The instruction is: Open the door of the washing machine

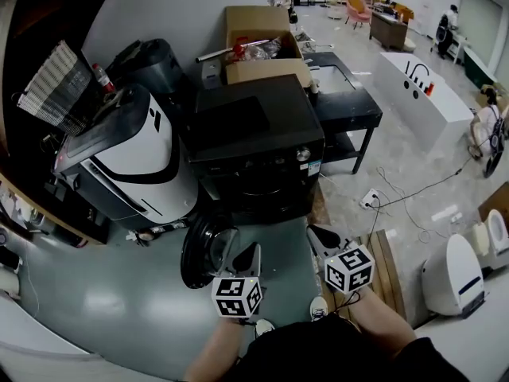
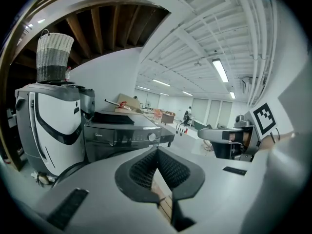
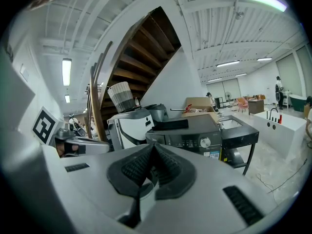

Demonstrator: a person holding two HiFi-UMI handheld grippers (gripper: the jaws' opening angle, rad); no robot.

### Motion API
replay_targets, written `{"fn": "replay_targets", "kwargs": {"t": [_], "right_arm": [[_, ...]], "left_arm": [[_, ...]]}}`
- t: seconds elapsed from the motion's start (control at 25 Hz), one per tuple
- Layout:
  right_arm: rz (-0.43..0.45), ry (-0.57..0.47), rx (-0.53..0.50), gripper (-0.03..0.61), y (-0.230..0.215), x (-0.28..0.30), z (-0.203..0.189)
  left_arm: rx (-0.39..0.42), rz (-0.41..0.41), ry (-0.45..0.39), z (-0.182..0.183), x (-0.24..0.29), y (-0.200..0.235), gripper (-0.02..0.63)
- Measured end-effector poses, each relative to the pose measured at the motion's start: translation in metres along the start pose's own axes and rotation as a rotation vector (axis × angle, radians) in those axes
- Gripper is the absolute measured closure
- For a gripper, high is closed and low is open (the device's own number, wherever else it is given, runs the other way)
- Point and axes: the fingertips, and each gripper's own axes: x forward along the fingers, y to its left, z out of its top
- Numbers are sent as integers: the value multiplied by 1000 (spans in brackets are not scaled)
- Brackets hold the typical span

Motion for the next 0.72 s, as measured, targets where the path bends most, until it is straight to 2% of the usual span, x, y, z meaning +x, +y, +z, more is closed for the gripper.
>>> {"fn": "replay_targets", "kwargs": {"t": [0.72], "right_arm": [[36, 33, 12, 561, 5, 1, -12]], "left_arm": [[-27, 19, 5, -11, -2, -3, 595]]}}
